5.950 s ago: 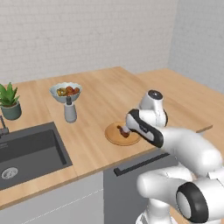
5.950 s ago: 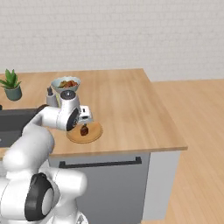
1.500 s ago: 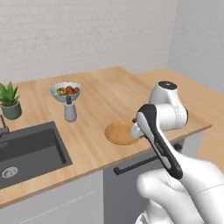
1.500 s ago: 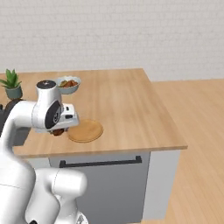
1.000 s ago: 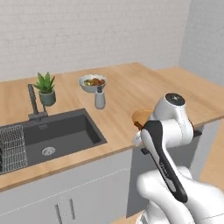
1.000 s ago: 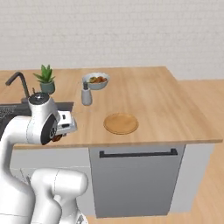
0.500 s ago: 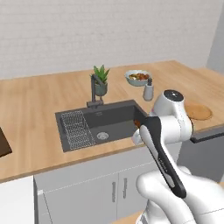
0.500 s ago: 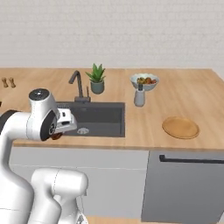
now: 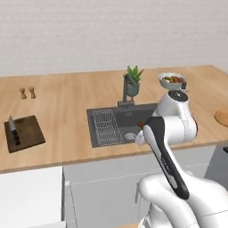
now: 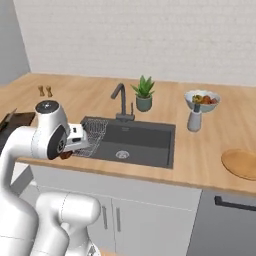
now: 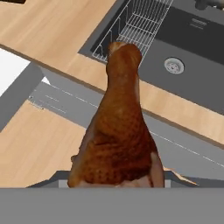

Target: Pick up the knife from the drawer and place it on the cutting board. Then place the meat from the plate to the cutting board.

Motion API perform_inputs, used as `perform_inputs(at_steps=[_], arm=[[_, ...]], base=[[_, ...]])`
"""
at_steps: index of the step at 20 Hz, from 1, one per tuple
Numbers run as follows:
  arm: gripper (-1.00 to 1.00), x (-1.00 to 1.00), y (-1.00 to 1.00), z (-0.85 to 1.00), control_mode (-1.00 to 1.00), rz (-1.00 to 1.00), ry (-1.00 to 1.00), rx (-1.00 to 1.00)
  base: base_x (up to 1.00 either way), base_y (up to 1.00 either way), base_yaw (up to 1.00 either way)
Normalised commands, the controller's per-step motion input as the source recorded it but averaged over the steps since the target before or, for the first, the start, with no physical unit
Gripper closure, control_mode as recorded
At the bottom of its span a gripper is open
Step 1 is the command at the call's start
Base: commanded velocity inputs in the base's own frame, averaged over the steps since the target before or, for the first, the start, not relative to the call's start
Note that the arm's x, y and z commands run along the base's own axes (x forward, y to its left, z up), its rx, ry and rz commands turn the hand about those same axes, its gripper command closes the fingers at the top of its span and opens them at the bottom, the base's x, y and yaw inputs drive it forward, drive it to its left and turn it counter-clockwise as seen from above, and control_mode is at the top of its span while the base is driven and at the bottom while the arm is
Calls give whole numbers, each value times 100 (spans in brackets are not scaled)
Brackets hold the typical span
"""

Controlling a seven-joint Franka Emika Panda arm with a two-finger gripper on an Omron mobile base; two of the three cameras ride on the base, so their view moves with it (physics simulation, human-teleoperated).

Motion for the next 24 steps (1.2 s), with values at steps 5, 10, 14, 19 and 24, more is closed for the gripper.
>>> perform_inputs(at_steps=[5,10,14,19,24], arm=[[100,0,0,0,100,0,0,0],[100,0,0,0,100,0,0,0],[100,0,0,0,100,0,0,0],[100,0,0,0,100,0,0,0],[100,0,0,0,100,0,0,0]], base=[[11,35,51],[2,-4,60],[23,-2,60],[32,-9,34],[75,0,10]])
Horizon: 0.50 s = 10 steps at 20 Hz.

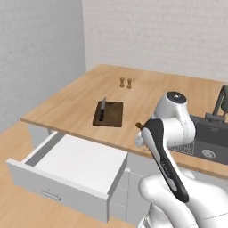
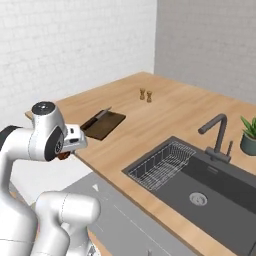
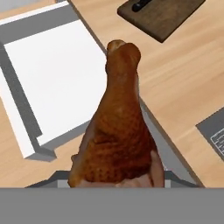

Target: Pick up the knife from the drawer and place it on the cutting board. Then place the meat from the plate to the cutting board.

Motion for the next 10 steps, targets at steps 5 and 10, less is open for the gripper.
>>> perform_inputs(at_steps=[5,10], arm=[[100,0,0,0,100,0,0,0],[100,0,0,0,100,0,0,0]], base=[[77,15,5],[37,42,2]])
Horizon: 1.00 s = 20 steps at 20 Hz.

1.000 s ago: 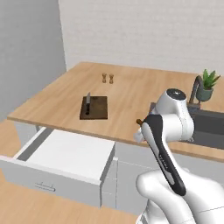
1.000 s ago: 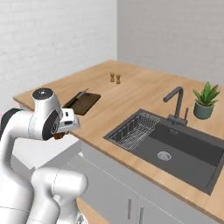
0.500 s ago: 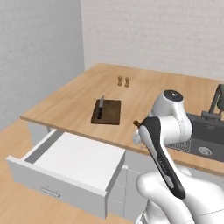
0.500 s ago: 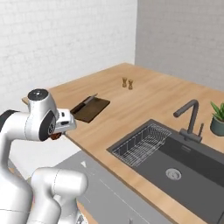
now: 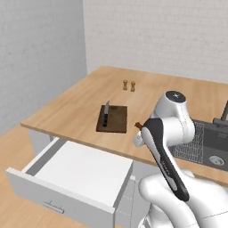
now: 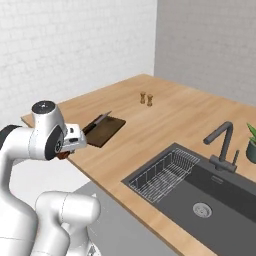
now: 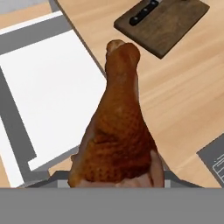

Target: Pick up the knife from the drawer and place it on the cutting board. Then place the meat from the plate to the cutting board.

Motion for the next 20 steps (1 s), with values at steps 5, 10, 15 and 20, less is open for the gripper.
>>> perform_inputs(at_steps=[5,10,15,20], arm=[[100,0,0,0,100,0,0,0],[100,0,0,0,100,0,0,0],[100,100,9,-1,-100,-4,18,0],[100,100,2,0,-100,-21,9,0]], base=[[68,18,1],[79,38,0],[0,0,0],[0,0,0]])
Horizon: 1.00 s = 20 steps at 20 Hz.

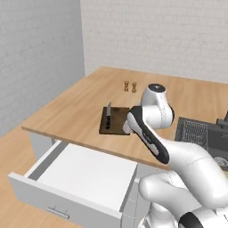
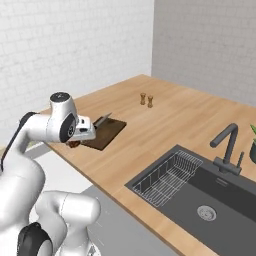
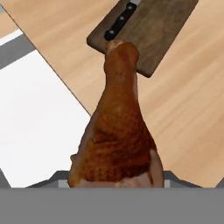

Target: Pick up the knife from the drawer and place it on the cutting board. Then place the meat from the plate to the cutting board.

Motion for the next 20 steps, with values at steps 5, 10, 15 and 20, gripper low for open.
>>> perform_inputs(at_steps=[5,10,15,20], arm=[[100,99,10,-4,-100,-27,10,-2],[100,92,-1,-20,-100,-15,6,0],[100,80,0,-29,-100,-8,1,0],[100,74,0,-34,-100,-9,2,0]], base=[[0,0,0],[0,0,0],[0,0,0],[0,0,0]])
